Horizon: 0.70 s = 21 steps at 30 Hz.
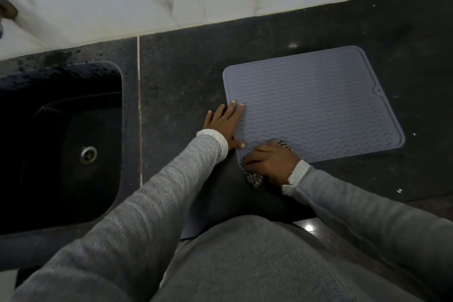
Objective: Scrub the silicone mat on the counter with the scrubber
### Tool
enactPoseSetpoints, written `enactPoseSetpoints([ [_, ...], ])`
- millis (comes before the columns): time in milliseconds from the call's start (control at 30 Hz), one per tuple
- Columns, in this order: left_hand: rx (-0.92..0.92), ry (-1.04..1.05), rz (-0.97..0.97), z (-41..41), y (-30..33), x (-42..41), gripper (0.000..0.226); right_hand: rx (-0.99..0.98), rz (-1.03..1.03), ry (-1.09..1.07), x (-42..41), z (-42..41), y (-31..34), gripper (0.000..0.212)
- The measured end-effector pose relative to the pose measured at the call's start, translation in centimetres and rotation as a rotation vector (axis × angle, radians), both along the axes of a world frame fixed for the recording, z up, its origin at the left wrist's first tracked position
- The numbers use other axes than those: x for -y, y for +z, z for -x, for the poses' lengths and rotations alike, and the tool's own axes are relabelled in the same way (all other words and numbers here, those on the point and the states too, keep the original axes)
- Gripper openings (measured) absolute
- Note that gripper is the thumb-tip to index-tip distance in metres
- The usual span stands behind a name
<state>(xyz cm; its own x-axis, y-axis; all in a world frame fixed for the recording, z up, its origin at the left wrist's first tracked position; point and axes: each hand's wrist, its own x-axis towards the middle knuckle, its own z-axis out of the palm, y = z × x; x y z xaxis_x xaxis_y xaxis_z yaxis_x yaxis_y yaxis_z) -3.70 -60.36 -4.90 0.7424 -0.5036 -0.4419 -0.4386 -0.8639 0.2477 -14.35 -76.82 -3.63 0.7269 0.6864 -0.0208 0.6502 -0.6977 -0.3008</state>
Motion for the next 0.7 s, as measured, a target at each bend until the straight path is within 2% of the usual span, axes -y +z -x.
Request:
enactPoseSetpoints([
  [100,0.015,-0.017,-0.059,-0.2,0.3,0.2,0.11,0.06,-0.006,0.103,1.9,0.3,0.5,0.039],
  [200,0.016,-0.02,-0.087,-0.2,0.4,0.4,0.11,0.021,-0.016,0.126,4.0,0.4,0.8,0.042],
  [467,0.009,-0.011,-0.118,-0.3,0.2,0.5,0.11,0.094,-0.03,0.145,2.2,0.1,0.3,0.039],
  [700,0.006,-0.009,-0.122,-0.4,-0.1,0.4,0.111,0.073,-0.012,0.086,8.1,1.0,0.9,0.046],
])
